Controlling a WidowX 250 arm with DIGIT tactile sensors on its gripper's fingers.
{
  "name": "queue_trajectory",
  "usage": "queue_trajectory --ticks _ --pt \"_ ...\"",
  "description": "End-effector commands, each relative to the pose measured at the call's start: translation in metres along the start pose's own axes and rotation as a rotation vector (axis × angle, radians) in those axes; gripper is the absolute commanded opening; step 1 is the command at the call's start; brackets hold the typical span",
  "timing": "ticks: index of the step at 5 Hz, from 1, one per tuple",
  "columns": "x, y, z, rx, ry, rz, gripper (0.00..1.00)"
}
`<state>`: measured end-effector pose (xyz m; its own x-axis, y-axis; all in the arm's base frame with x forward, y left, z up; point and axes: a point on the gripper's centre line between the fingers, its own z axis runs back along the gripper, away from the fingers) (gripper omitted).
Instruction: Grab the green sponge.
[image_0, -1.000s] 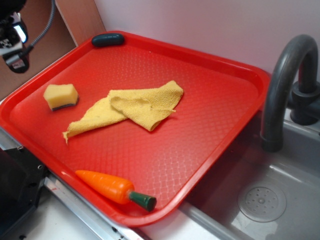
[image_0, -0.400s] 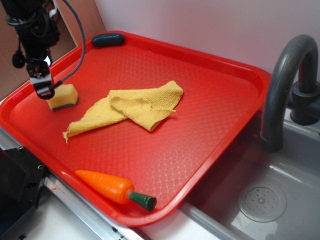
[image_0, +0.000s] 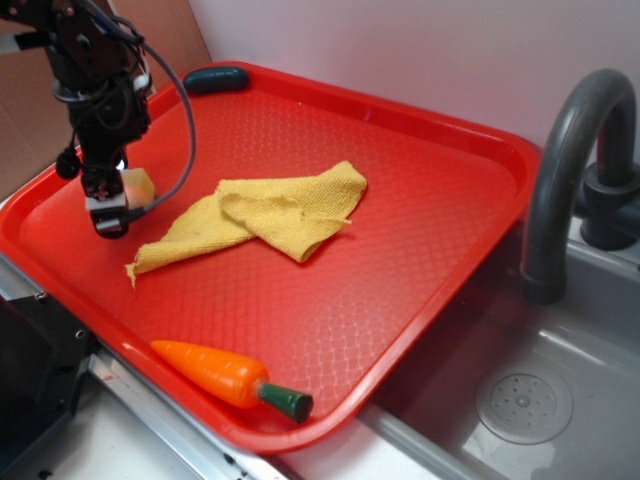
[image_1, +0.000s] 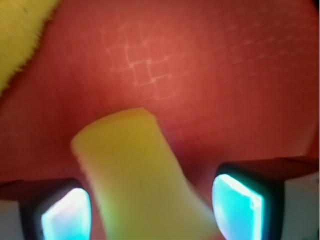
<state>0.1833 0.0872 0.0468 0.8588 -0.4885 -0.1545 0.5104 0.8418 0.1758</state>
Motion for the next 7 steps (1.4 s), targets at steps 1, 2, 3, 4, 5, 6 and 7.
queue_trajectory --ticks 1,2,3,4,5,6,7 --pt "0.003 0.015 -0.017 -0.023 0.025 0.02 0.0" --pt "0.001 0.011 -0.017 -0.03 0.023 0.011 0.0" --pt "-0.002 0.006 -0.014 -0.025 0.028 0.019 0.0" --pt "-0.004 0.013 0.036 -0.046 -0.084 0.286 0.0" --pt "-0.004 0.002 0.089 -0.119 -0.118 0.489 0.0" --pt "-0.004 -0.03 0.142 -0.194 -0.146 0.621 0.0" --pt "-0.009 -0.057 0.2 -0.271 -0.214 0.646 0.0"
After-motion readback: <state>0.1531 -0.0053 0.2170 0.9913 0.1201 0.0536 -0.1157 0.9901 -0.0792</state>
